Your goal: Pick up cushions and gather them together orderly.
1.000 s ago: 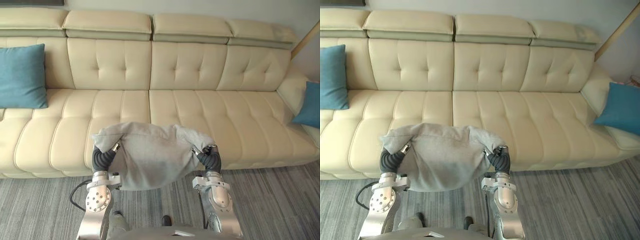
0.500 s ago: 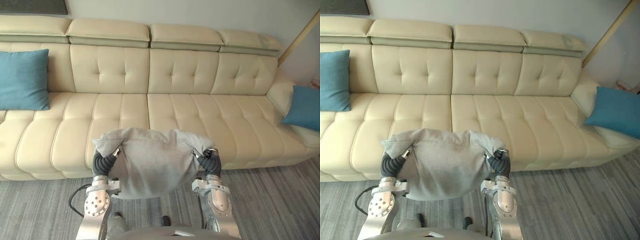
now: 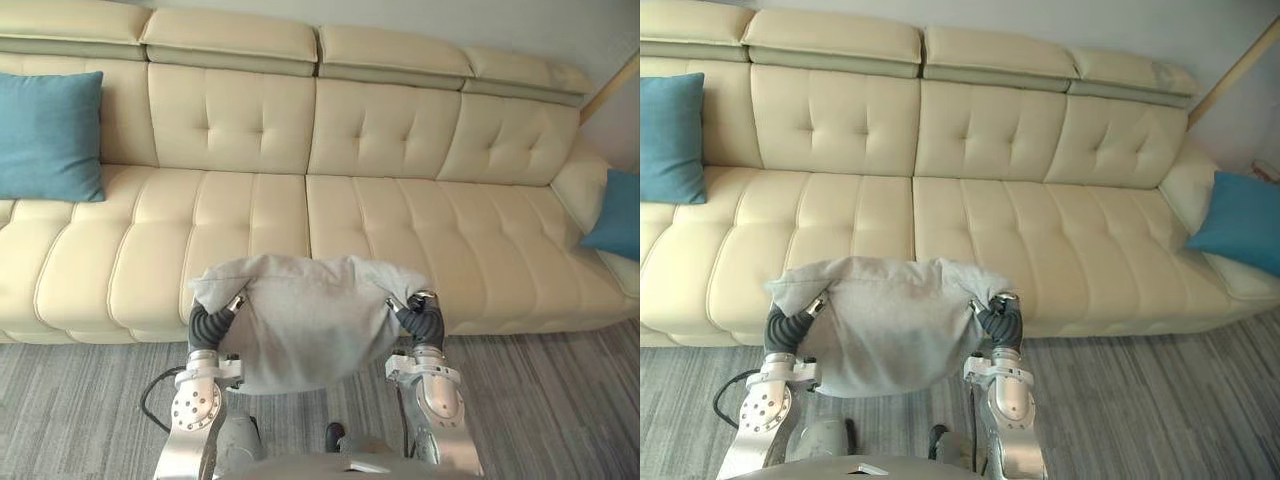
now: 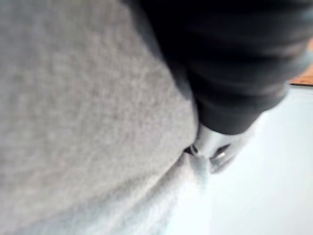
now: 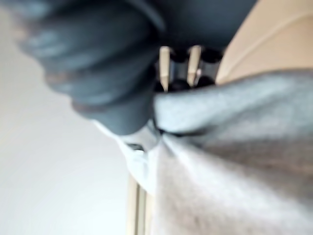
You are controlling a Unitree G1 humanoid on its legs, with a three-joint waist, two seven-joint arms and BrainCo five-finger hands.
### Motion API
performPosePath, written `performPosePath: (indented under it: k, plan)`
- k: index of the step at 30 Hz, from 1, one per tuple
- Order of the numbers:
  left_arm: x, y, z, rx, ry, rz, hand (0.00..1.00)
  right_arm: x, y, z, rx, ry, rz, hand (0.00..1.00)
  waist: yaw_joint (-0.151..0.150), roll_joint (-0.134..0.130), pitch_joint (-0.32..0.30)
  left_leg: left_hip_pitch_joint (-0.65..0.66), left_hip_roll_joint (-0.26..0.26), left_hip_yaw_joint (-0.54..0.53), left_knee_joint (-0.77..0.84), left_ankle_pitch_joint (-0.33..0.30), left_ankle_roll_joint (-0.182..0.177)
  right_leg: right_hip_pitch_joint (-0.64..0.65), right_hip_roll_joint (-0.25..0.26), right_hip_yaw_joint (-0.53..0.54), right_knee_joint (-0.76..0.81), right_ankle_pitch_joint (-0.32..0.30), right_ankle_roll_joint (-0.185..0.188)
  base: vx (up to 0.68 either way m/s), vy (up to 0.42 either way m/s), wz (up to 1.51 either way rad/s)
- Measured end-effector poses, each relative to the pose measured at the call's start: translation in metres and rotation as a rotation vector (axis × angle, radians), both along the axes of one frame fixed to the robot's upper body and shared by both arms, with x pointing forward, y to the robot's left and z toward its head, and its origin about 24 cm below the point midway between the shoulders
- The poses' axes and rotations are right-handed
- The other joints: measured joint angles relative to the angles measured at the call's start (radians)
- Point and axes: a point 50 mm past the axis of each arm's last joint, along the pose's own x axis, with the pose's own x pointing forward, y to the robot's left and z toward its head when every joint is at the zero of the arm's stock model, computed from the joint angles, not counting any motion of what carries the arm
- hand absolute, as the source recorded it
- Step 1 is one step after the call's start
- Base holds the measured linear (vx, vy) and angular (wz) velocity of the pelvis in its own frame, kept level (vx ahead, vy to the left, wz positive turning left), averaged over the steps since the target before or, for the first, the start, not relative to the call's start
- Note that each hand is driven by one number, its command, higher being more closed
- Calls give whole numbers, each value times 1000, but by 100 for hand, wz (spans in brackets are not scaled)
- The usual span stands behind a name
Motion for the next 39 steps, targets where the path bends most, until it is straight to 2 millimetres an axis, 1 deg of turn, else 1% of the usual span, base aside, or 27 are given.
performPosePath:
  k: [1,2,4,6,7,8,9,10,11,12,13,14,15,16,17,19,20,22,24,25,26,27,30,32,34,36,39]
  plan:
    - [1,0,1,3,-3,0,100,1,1,0,1,1,2,100,1,4,14,14,-2,0,-1,-5,5,-21,-7,-9,43,-19,-18,-17,54,6]
    - [1,2,1,13,-3,-2,100,2,1,-2,0,11,4,100,-6,5,20,31,-6,-1,-4,-12,15,-48,-17,-30,75,-72,-34,25,-20,15]
    - [5,3,3,23,-17,3,100,5,2,1,0,-4,12,100,0,-4,17,30,-7,-9,-15,-13,22,-85,-17,-56,-18,-88,-30,83,-74,18]
    - [8,6,1,40,-11,5,100,14,3,3,-4,-17,19,100,-8,-8,19,46,-17,-18,-70,-4,37,-115,-22,-59,-204,-28,-12,186,-144,22]
    - [10,6,-2,45,2,3,100,17,2,3,-12,-14,22,100,-16,-12,19,63,-34,-36,-97,-5,35,-120,-36,-58,-279,23,11,224,-149,32]
    - [11,7,-3,49,7,2,100,17,1,3,-16,-14,24,100,-25,-15,18,72,-50,-55,-106,-8,29,-125,-47,-56,-305,41,15,372,-300,60]
    - [11,7,-4,54,9,-2,100,16,0,2,-18,-9,25,100,-44,-36,5,89,-60,-76,-100,-26,-4,-126,-61,-47,-306,62,2,302,-290,55]
    - [11,6,-4,51,10,-2,100,16,0,2,-21,-8,27,100,-45,-39,3,97,-57,-84,-96,-34,-18,-130,-56,-39,-286,98,-3,396,-379,57]
    - [11,3,-4,40,11,-6,100,15,-2,2,-36,-7,31,100,-56,-18,-3,100,-33,-119,-87,-54,-49,-139,-33,-49,-223,113,-7,366,-318,39]
    - [10,-2,-6,26,18,-17,100,14,-6,0,-56,2,38,100,-58,25,-21,108,24,-144,-106,-68,-72,-151,10,-90,-174,46,-33,384,-286,33]
    - [9,-3,-6,20,21,-18,100,13,-6,0,-59,3,40,100,-56,38,-29,110,41,-151,-100,-72,-70,-152,28,-101,-173,31,-44,331,-201,12]
    - [9,-6,-6,2,20,-16,100,14,-8,2,-77,-1,49,100,-53,57,-38,82,58,-190,3,-71,-83,-151,56,-123,-167,11,-65,372,-174,-8]
    - [9,-8,-6,-11,20,-14,100,14,-10,4,-89,-8,57,100,-51,64,-42,72,62,-211,100,-47,-86,-146,77,-137,-161,7,-83,585,-253,8]
    - [10,-12,-6,-29,18,-21,100,14,-12,5,-96,-12,52,100,-67,69,-46,74,78,-196,155,8,-69,-120,102,-167,-157,-14,-108,497,-213,18]
    - [11,-15,-6,-40,17,-27,100,14,-13,6,-99,-14,49,100,-73,68,-46,72,90,-185,165,36,-64,-108,109,-175,-160,-20,-117,559,-233,21]
    - [14,-17,-12,-46,40,-35,100,16,-18,9,-120,-27,45,100,-69,67,-46,39,112,-133,253,145,-34,-45,118,-165,-209,-28,-130,404,-142,-6]
    - [16,-19,-14,-50,49,-44,100,15,-22,11,-136,-34,42,100,-60,72,-45,17,117,-105,326,145,-40,0,118,-148,-250,-28,-131,349,-50,-16]
    - [16,-21,-14,-55,50,-47,100,15,-23,15,-135,-51,23,100,-48,73,-44,-34,113,-59,382,76,-29,80,112,-135,-320,-28,-130,362,8,-2]
    - [17,-22,-13,-62,46,-53,100,17,-24,18,-136,-63,16,100,-26,72,-44,-102,77,-31,261,17,-18,133,87,-133,-342,-28,-129,248,95,-1]
    - [17,-22,-13,-62,45,-53,100,18,-23,18,-135,-63,16,100,-20,72,-44,-107,71,-26,202,20,-16,136,83,-129,-336,-30,-126,197,133,-23]
    - [17,-21,-14,-61,46,-50,100,18,-23,18,-134,-63,17,100,-10,82,-41,-91,67,-11,41,70,-10,145,82,-120,-319,-37,-116,201,173,-30]
    - [16,-20,-12,-58,40,-48,100,17,-22,15,-130,-51,20,100,-3,99,-46,-58,69,-13,-88,162,-19,162,93,-92,-298,-75,-72,202,163,-23]
    - [14,-10,-10,-31,31,-33,100,16,-16,13,-89,-46,16,100,-16,66,-53,4,15,2,-181,165,-10,168,52,-64,-288,-83,-67,174,139,8]
    - [11,-7,-10,-25,35,-25,100,17,-14,13,-89,-47,36,100,-11,63,-52,56,0,20,-233,176,2,168,41,-38,-251,-81,-67,114,83,-5]
    - [9,-6,-11,-25,37,-19,100,17,-14,11,-92,-38,44,100,-12,63,-52,105,3,25,-277,184,0,156,48,-5,-204,-81,-68,66,29,-5]
    - [9,-5,-10,-22,33,-17,100,20,-13,8,-92,-29,55,100,-18,46,-66,116,1,28,-310,193,-15,185,53,28,-267,-58,-56,60,-17,-14]
    - [9,-5,-10,-23,35,-29,100,20,-13,9,-93,-30,57,100,-27,44,-67,146,12,47,-365,217,-29,185,71,49,-277,-45,-42,39,-65,-25]
